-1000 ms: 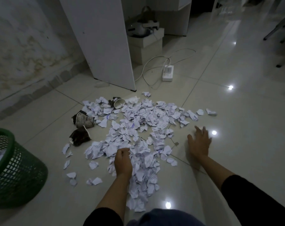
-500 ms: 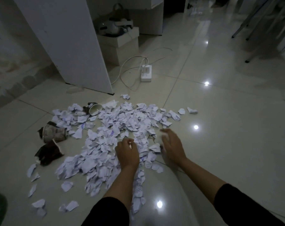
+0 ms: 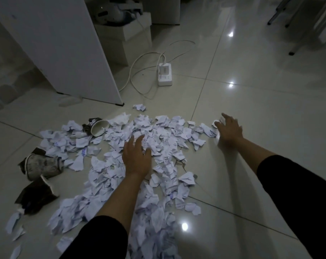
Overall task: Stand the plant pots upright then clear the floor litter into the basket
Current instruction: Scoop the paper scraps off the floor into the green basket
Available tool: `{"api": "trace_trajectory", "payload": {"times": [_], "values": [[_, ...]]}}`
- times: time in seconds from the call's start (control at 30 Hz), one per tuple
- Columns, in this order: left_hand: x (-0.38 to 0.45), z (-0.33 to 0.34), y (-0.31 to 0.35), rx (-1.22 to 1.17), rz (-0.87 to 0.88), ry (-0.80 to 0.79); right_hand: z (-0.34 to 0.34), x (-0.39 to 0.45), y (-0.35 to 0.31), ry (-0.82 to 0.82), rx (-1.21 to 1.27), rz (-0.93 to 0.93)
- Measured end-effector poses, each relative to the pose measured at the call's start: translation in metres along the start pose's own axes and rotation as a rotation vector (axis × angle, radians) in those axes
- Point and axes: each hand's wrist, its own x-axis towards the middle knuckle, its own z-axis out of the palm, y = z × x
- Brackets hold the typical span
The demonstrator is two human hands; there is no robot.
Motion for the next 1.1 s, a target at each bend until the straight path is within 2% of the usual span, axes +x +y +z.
{"api": "trace_trajectory", "payload": {"times": [0.07,0.17,0.27,0.33,0.47,0.67,0.77,0.83,0.93,1.0,1.1], "values": [[0.009,0.006,-0.010,0.010,-0.041,-0.114,0.006,0.001,-0.003,-0.031,-0.177,-0.103],[0.014,0.016,-0.024,-0.009,-0.049,-0.193,0.020,-0.009,-0.024,0.025,-0.051,-0.169],[0.012,0.022,-0.031,-0.050,-0.056,-0.187,0.039,-0.019,-0.046,0.007,-0.022,-0.291],[0.006,0.021,-0.029,-0.076,-0.047,-0.159,0.051,-0.032,-0.057,-0.019,-0.068,-0.411],[-0.009,0.013,-0.022,-0.134,-0.031,-0.081,0.068,-0.077,-0.087,-0.051,0.268,-0.426],[-0.043,0.002,-0.028,-0.202,-0.110,-0.053,0.079,-0.141,-0.097,-0.192,0.414,-0.504],[-0.066,-0.010,-0.023,-0.160,-0.130,-0.009,0.078,-0.170,-0.098,-0.243,0.461,-0.514],[-0.082,-0.020,-0.020,-0.123,-0.095,0.084,0.077,-0.179,-0.097,-0.199,0.474,-0.537],[-0.113,-0.035,-0.020,-0.085,0.001,0.276,0.067,-0.184,-0.099,-0.044,0.578,-0.530],[-0.136,-0.033,-0.020,0.017,-0.081,0.386,0.064,-0.184,-0.104,-0.036,0.612,-0.556],[-0.172,-0.020,-0.018,0.072,-0.386,0.362,0.070,-0.186,-0.119,-0.199,0.586,-0.585]]}}
